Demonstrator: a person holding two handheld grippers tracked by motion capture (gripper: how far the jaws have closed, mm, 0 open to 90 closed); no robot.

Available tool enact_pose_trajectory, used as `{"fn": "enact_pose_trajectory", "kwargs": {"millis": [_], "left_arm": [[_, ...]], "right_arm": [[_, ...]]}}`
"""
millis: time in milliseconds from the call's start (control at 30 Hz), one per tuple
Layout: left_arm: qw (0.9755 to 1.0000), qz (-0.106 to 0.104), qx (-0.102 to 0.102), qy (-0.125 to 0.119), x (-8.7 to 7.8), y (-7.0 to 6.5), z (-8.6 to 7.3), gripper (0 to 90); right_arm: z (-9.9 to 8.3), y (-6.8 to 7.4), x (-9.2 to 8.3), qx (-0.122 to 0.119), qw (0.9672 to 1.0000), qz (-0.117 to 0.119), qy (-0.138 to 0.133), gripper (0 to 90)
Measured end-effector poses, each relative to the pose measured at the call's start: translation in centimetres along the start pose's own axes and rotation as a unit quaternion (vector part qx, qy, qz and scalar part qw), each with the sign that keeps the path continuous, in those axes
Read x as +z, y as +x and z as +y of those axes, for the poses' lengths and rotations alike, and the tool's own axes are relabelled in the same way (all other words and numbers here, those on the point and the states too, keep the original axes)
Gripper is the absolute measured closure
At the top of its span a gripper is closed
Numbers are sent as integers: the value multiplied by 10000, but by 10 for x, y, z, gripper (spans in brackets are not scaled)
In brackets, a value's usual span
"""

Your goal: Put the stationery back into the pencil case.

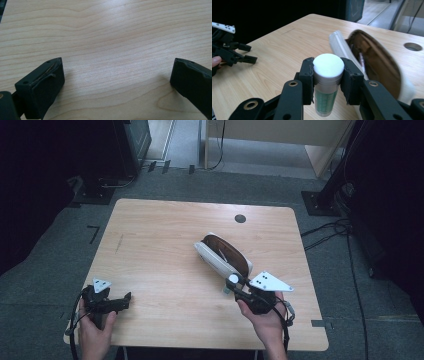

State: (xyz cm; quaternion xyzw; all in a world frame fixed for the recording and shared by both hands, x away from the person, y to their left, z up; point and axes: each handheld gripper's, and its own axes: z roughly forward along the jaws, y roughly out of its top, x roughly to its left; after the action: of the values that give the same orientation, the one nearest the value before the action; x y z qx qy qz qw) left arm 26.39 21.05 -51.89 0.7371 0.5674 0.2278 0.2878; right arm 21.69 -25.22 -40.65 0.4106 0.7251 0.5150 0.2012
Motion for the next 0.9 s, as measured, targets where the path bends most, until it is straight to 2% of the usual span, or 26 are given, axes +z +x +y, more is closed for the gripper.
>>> {"fn": "enact_pose_trajectory", "kwargs": {"millis": [267,500,700,900], "left_arm": [[10000,1,1,-4,0,0,0,0],[10000,3,6,0,0,0,0,0],[10000,0,7,5,0,0,0,0],[10000,1,7,5,0,0,0,0]], "right_arm": [[0,-19,-22,110,9997,-225,14,656],[7,-31,-31,161,9990,-415,-27,656],[17,-38,-29,59,9982,-596,-41,656],[29,-43,-15,-93,9970,-763,-27,656]]}}
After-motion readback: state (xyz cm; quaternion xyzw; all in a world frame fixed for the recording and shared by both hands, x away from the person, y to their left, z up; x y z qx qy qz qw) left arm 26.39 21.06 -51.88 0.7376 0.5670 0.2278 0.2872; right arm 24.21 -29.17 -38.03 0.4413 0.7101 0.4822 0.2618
